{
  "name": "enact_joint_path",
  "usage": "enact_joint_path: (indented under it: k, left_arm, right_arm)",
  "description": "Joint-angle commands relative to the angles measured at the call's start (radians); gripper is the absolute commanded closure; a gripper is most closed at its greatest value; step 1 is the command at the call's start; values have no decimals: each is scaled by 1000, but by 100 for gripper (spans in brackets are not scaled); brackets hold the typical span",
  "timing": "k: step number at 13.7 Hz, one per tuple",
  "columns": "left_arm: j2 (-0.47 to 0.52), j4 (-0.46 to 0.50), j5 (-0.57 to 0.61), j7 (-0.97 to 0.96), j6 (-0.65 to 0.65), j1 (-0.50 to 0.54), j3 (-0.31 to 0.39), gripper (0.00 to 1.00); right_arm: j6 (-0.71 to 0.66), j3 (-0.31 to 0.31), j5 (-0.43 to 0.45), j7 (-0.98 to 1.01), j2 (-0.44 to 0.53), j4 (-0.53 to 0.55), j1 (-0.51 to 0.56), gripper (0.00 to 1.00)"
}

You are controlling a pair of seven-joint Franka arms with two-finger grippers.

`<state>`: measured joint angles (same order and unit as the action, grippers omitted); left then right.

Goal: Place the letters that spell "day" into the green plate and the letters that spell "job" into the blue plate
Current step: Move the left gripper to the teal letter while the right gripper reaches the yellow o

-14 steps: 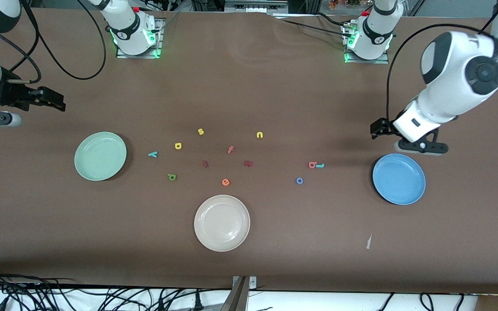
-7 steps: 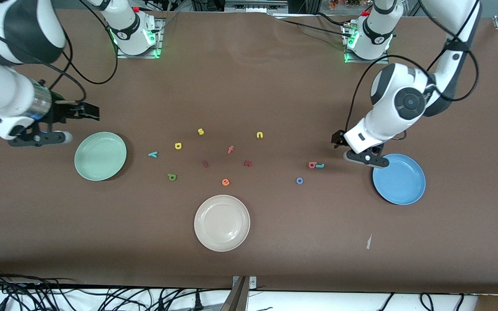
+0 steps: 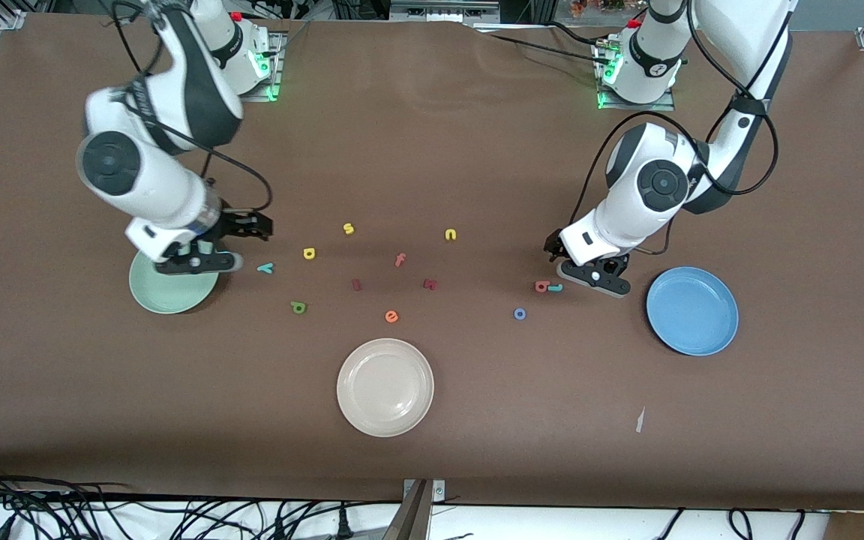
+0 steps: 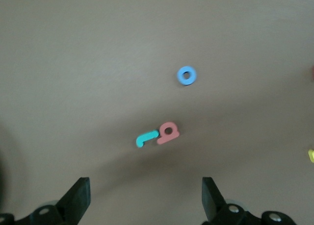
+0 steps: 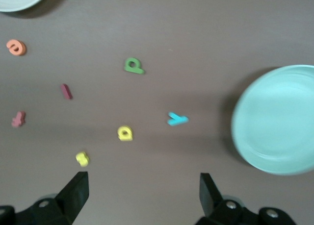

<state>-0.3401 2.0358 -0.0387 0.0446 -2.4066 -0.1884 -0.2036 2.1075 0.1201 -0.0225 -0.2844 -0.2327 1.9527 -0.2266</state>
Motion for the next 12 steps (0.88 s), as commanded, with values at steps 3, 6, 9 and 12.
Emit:
enact_joint_path:
  k: [3, 6, 9, 12]
  left_arm:
    - [-68, -6, -3, 141, -69, -6, 15, 0]
    - [-105, -6, -1, 196, -134, -11, 15, 0]
    - [-111, -2, -4, 336, -174, -20, 16, 0]
    - [-117, 33, -3, 411, -180, -11, 18, 0]
  right_arm:
    - [176, 3, -7, -84, -85, 77, -53, 0]
    - [262, 3, -7, -85, -158, 80, -54, 0]
    - [418, 4, -7, -85, -201, 158, -62, 0]
    - [470, 3, -7, -99, -218, 183, -76, 0]
